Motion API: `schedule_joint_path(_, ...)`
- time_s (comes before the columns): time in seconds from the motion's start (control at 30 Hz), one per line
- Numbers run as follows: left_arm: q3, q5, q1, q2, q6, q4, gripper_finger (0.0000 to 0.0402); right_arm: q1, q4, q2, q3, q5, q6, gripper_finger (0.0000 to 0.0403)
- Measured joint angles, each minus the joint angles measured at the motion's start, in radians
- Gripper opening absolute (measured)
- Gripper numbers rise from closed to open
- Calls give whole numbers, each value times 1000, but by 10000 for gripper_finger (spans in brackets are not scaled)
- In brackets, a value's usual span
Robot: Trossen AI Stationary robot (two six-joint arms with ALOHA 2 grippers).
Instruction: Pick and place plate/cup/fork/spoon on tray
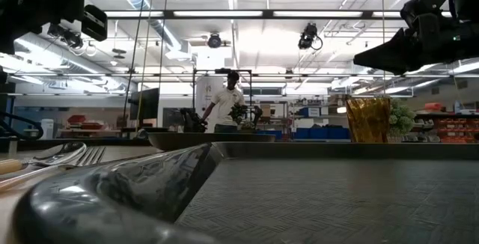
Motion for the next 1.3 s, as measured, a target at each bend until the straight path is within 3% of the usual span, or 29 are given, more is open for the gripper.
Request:
schedule_joint_path(0.47,0,0,0,0,-2,0,30,0,0,0,0,0,0,101)
schedule_joint_path(0.63,0,-2,0,0,-99,3,30,0,0,0,0,0,0,101)
schedule_joint_path(0.83,0,-116,0,0,-53,37,30,0,0,0,0,0,0,101)
schedule_joint_path(0.97,0,-121,0,0,-2,38,30,0,0,0,0,0,0,101)
schedule_joint_path(1.3,0,-156,0,0,-39,58,29,0,0,0,0,0,0,101)
